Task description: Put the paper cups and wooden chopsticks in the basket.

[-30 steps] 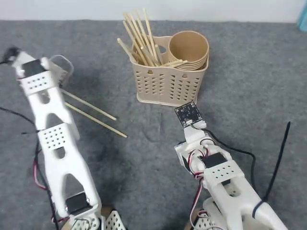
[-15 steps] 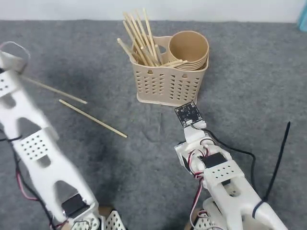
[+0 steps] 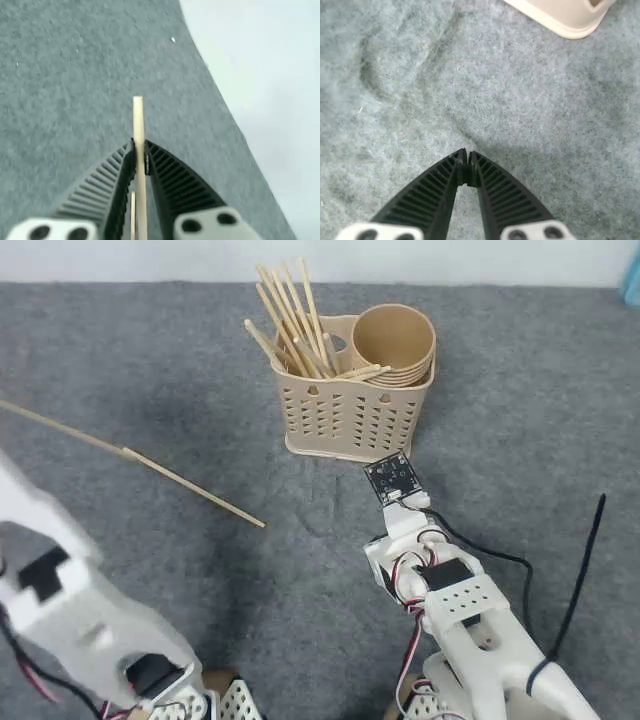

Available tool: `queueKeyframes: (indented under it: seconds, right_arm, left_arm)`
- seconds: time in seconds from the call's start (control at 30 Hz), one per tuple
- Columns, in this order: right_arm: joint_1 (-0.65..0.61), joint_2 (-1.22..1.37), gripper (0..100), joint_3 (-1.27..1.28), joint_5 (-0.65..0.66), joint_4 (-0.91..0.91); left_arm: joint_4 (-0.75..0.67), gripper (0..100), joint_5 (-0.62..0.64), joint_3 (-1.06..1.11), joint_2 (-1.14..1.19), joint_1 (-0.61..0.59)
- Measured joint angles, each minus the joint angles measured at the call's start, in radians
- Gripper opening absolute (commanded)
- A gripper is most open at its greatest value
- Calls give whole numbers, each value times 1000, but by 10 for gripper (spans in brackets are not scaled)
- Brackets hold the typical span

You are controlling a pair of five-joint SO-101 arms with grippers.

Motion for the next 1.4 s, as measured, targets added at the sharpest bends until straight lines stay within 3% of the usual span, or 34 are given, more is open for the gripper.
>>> queueKeyframes:
  seconds: [0.2,0.5,0.7,1.0,1.27,1.4]
  right_arm:
    - [0,0,8,0,0,0]
    - [0,0,8,0,0,0]
    - [0,0,8,0,0,0]
    - [0,0,8,0,21,0]
    - [0,0,8,0,35,0]
    - [0,0,8,0,35,0]
  left_arm:
    - [0,10,0,255,-259,92]
    - [-2,11,0,371,-562,339]
    - [-166,11,-81,477,-703,526]
    - [-568,11,-252,790,-878,729]
    - [-1235,11,-396,1154,-974,898]
    - [-1344,11,-445,1174,-939,939]
